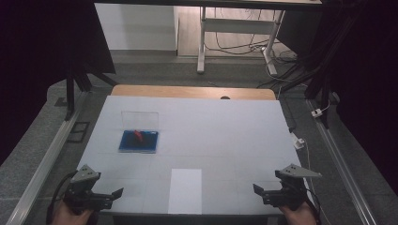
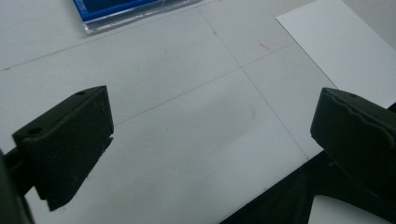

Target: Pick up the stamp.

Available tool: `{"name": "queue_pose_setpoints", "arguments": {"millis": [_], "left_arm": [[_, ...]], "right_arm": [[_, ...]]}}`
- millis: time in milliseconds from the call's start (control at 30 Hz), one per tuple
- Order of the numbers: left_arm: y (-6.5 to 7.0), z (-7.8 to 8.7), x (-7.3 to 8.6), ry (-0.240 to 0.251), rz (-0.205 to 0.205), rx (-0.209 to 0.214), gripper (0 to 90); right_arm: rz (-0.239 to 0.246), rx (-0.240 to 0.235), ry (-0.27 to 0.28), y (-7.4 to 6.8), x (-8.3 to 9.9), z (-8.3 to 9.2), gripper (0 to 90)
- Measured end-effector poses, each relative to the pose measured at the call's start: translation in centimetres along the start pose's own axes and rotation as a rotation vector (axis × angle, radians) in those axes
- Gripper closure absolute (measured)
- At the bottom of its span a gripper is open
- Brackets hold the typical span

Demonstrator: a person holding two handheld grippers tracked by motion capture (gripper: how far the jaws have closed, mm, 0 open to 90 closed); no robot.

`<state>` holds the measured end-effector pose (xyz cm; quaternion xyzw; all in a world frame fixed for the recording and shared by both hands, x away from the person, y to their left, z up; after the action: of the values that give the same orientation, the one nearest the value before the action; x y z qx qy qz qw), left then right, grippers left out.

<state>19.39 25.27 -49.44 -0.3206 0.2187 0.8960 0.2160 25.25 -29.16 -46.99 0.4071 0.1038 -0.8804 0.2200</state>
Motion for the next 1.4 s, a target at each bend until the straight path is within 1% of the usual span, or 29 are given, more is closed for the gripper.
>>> {"name": "queue_pose_setpoints", "arguments": {"millis": [33,67,200,267,400,533,633,733,800,1000,1067,1200,1233,1267,1333,1400], "left_arm": [[0.0,0.0,0.0,0.000,0.000,0.000,0.0],[-0.1,0.0,0.0,0.003,0.004,0.002,0.0],[-0.3,0.2,0.0,0.012,0.023,0.013,0.0],[-0.3,0.2,0.0,0.018,0.022,0.015,0.0],[-0.1,-0.1,-0.1,0.004,0.014,0.018,0.0],[-0.2,0.0,-0.1,0.006,0.012,0.013,0.0],[-0.2,0.1,-0.1,0.020,0.012,0.006,0.0],[-0.1,0.1,-0.1,0.022,0.012,0.002,0.0],[-0.1,0.1,-0.2,0.021,0.011,0.000,0.0],[0.0,0.2,-0.3,0.032,-0.005,0.000,0.0],[0.1,0.4,-0.5,0.046,-0.019,-0.013,0.0],[0.2,0.3,-0.7,0.047,-0.018,-0.009,0.0],[0.2,0.3,-0.8,0.048,-0.025,-0.007,0.0],[0.2,0.2,-1.0,0.047,-0.045,-0.006,0.0],[0.2,0.1,-1.0,0.050,-0.048,-0.007,0.0],[0.1,0.1,-1.2,0.057,-0.055,0.002,0.0]], "right_arm": [[0.000,0.000,0.000,0.0,0.0,0.0,0.5],[0.010,-0.013,0.000,-0.1,0.0,0.0,0.5],[0.015,-0.023,-0.001,-0.2,0.0,0.0,0.5],[0.018,-0.022,-0.008,-0.2,0.0,-0.1,0.6],[0.013,-0.023,-0.011,-0.1,0.0,-0.1,0.5],[0.017,-0.023,-0.014,-0.1,0.0,-0.1,0.5],[0.026,-0.026,-0.017,-0.3,0.0,-0.2,0.5],[0.042,-0.025,-0.020,-0.4,0.0,-0.2,0.5],[0.044,-0.025,-0.023,-0.4,0.0,-0.2,0.5],[0.049,-0.025,-0.029,-0.5,0.0,-0.2,0.6],[0.053,-0.029,-0.033,-0.5,0.0,-0.3,0.6],[0.056,-0.031,-0.034,-0.5,0.0,-0.3,0.6],[0.057,-0.033,-0.035,-0.6,0.0,-0.3,0.6],[0.058,-0.033,-0.035,-0.6,0.0,-0.3,0.6],[0.058,-0.034,-0.036,-0.6,0.0,-0.3,0.6],[0.060,-0.034,-0.036,-0.6,0.0,-0.3,0.6]]}}
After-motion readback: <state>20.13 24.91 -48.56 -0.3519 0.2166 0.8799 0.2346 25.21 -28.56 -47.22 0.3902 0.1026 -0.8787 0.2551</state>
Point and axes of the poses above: each handheld gripper's, and its own axes: z roughly backward along the jaws, x roughly out of its underside, y roughly to its right, the point moved 2 cm from there along -z, roughly forward along the jaws, and after that the axes turned 8 degrees about x, right-handed, at the moved point
